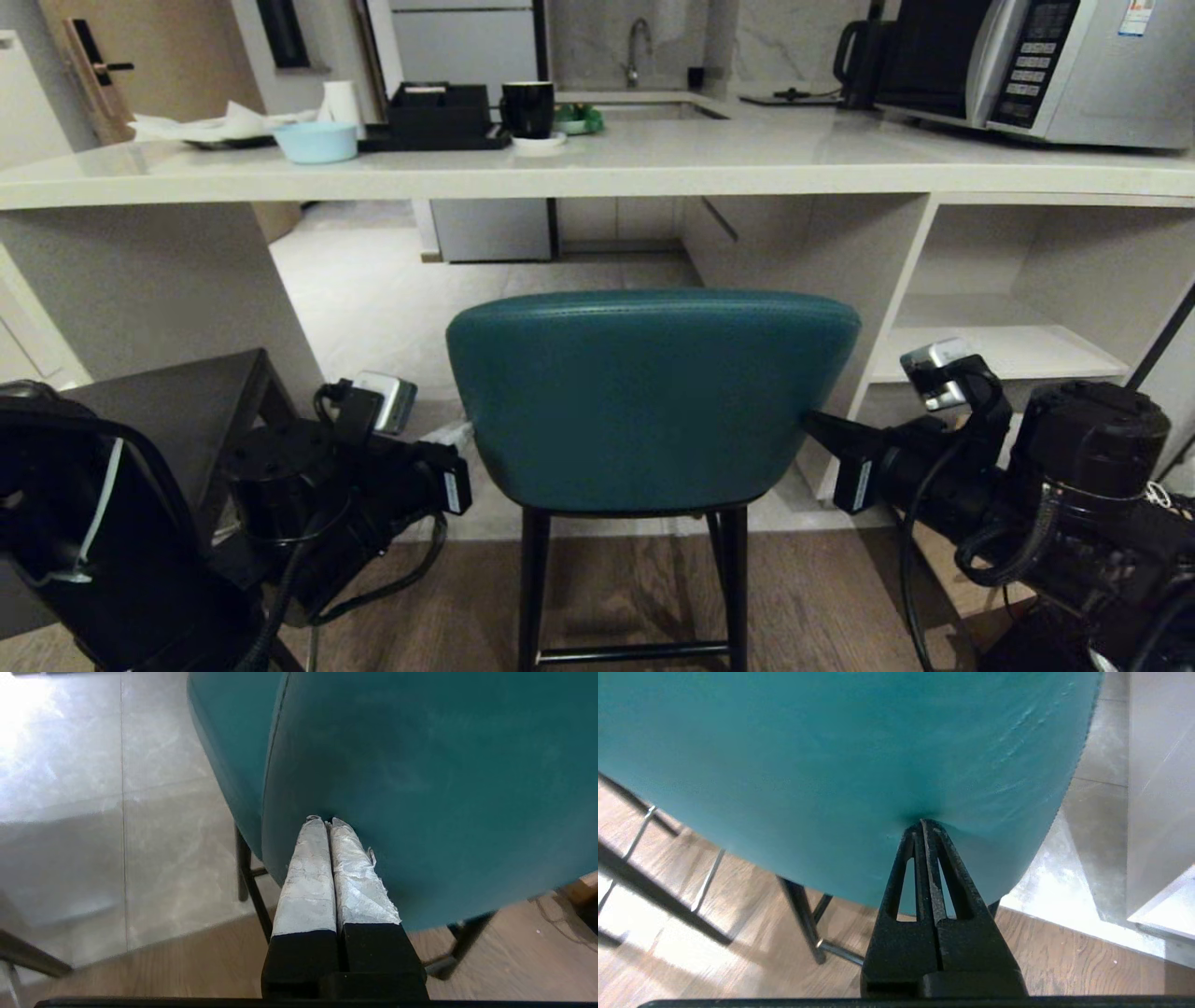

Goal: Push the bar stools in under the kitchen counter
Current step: Push the blue chair back under the dining table

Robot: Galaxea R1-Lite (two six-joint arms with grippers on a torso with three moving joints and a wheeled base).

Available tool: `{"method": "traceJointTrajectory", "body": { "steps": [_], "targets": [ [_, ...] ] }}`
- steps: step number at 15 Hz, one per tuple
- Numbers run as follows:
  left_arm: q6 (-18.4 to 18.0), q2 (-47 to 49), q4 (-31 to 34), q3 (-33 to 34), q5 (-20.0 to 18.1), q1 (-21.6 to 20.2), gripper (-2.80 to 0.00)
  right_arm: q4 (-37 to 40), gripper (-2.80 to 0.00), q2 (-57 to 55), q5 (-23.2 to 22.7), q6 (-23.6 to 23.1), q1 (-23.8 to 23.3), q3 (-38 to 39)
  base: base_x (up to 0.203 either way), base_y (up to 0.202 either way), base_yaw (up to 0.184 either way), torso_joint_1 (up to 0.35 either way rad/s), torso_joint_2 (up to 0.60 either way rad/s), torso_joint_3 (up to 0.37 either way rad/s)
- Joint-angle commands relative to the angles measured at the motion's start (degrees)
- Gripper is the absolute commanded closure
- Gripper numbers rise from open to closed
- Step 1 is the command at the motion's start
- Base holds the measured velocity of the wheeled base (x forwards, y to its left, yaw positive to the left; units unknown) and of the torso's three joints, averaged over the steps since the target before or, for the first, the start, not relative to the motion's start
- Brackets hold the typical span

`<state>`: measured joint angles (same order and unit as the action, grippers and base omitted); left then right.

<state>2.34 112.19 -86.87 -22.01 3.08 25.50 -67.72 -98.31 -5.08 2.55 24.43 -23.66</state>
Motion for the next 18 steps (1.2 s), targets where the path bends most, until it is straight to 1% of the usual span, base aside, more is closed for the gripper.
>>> {"method": "traceJointTrajectory", "body": {
  "steps": [1, 2, 5, 8, 10, 12, 15, 18],
  "targets": [
    [-0.54, 0.49, -0.79, -2.29, 2.45, 1.26, 0.0, -0.38, 0.0, -3.53, 1.62, 0.0, 1.03, -2.06, 0.0, 0.0, 0.0, 0.0, 0.0, 0.0],
    [-0.58, 0.54, -0.79, -3.02, 3.53, 2.08, 0.0, -0.34, 0.0, -3.88, 2.29, 0.07, 1.47, -2.27, 0.0, 0.0, 0.0, 0.0, 0.0, 0.0],
    [-0.58, 0.95, -0.79, -5.14, 3.67, 3.47, 0.0, -1.19, 0.0, -4.79, 2.53, 0.09, 2.46, -2.27, 0.0, 0.0, 0.0, 0.0, 0.0, 0.0],
    [-0.69, 4.47, -0.79, -8.43, 3.85, 3.05, 0.0, -1.44, 0.0, -7.0, 2.52, 0.0, 2.55, -4.01, 0.0, 0.0, 0.0, 0.0, 0.0, 0.0],
    [-0.82, 7.62, -0.11, -11.78, 3.86, 2.21, 0.0, -1.35, 0.0, -9.61, 2.44, -0.02, 2.55, -6.89, 0.0, 0.0, 0.0, 0.0, 0.0, 0.0],
    [-0.84, 8.13, 3.14, -15.19, 3.7, 1.41, 0.0, -1.24, 0.0, -12.34, 2.44, -0.09, 2.55, -9.22, 0.0, 0.0, 0.0, 0.0, 0.0, 0.0],
    [-0.86, 9.9, 9.18, -22.71, 3.52, -0.46, 0.0, -1.08, 0.0, -16.1, 2.42, -0.17, 2.41, -12.91, 0.0, 0.0, 0.0, 0.0, 0.0, 0.0],
    [-0.84, 13.69, 14.26, -30.03, 3.42, -1.36, 0.0, -0.93, 0.0, -20.15, 2.44, -0.18, 0.82, -18.19, 0.0, 0.0, 0.0, 0.0, 0.0, 0.0]
  ]
}}
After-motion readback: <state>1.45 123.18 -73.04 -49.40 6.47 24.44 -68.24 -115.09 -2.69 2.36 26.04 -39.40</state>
